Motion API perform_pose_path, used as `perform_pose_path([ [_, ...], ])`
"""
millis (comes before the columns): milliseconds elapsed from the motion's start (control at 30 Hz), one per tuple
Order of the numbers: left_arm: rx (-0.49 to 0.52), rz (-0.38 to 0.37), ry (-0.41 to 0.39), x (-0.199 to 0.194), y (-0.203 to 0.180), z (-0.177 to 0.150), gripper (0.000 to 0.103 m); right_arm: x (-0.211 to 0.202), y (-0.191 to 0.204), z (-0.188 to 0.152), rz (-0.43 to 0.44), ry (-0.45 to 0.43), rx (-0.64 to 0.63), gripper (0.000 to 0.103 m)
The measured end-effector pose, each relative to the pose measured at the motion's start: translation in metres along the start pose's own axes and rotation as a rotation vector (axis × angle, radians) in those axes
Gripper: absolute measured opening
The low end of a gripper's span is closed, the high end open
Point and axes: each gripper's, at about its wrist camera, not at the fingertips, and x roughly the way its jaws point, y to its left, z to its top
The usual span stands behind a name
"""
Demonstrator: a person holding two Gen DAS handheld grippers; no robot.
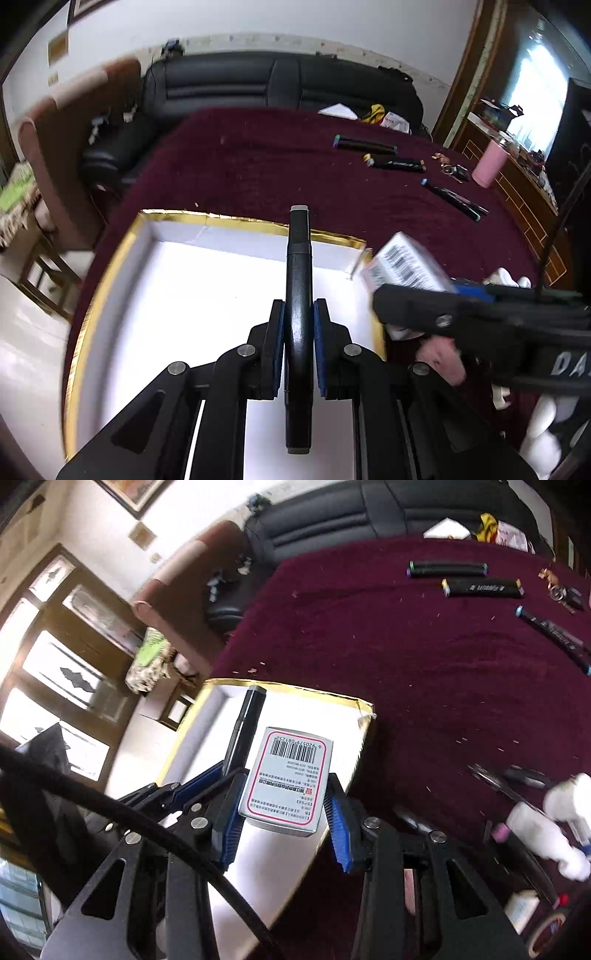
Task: Organize objects
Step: 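Carry the black marker and white box into the gold-rimmed tray and release both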
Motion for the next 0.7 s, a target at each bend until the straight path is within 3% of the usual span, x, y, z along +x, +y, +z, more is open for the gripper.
perform_pose_path([
  [200,-0.034,-0.038,0.045,0.037,0.015,0.002,0.011,0.036,-0.009,0.011,-0.074,0.033,0.029,0.040],
  [367,-0.065,-0.065,0.071,0.049,0.022,0.000,0.012,0.043,-0.012,0.015,-0.121,0.022,0.019,0.040],
  [533,-0.095,-0.069,0.078,0.047,0.030,0.000,0.012,0.042,-0.005,0.012,-0.174,0.002,-0.047,0.040],
  [700,-0.200,-0.101,0.038,0.027,0.041,-0.016,0.014,0.028,-0.013,0.013,-0.139,-0.037,-0.014,0.040],
])
